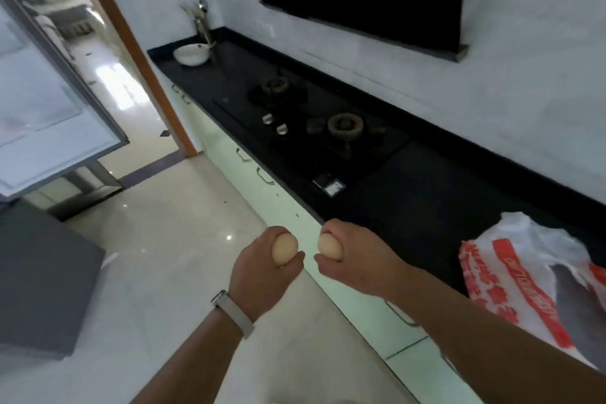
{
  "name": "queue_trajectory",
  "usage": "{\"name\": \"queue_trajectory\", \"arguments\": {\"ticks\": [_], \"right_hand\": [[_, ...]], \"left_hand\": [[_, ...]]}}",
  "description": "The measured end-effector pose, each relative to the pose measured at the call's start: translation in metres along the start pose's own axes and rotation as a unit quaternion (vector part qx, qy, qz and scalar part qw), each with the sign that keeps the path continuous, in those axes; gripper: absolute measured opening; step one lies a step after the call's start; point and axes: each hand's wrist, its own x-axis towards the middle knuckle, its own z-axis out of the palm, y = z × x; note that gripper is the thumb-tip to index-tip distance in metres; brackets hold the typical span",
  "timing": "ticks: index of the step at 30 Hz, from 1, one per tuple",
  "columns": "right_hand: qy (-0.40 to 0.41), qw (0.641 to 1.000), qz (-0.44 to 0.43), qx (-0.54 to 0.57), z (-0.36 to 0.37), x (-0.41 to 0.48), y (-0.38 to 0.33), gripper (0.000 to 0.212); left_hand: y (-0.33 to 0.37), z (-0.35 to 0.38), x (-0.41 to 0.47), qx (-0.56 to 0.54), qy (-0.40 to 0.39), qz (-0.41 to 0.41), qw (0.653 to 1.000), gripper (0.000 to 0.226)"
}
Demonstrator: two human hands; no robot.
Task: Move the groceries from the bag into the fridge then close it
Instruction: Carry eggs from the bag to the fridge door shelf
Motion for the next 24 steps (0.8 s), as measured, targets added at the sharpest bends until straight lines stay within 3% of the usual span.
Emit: {"name": "queue_trajectory", "arguments": {"ticks": [13, 24], "right_hand": [[-0.054, 0.993, -0.104, -0.009, 0.138, 0.124, -0.168, 0.023], [-0.107, 0.976, -0.189, -0.003, 0.203, 0.227, -0.227, 0.025]], "left_hand": [[-0.167, -0.169, -0.007, -0.042, 0.165, -0.103, 0.980, 0.032], [-0.240, -0.232, 0.019, -0.027, 0.229, -0.184, 0.956, 0.030]]}}
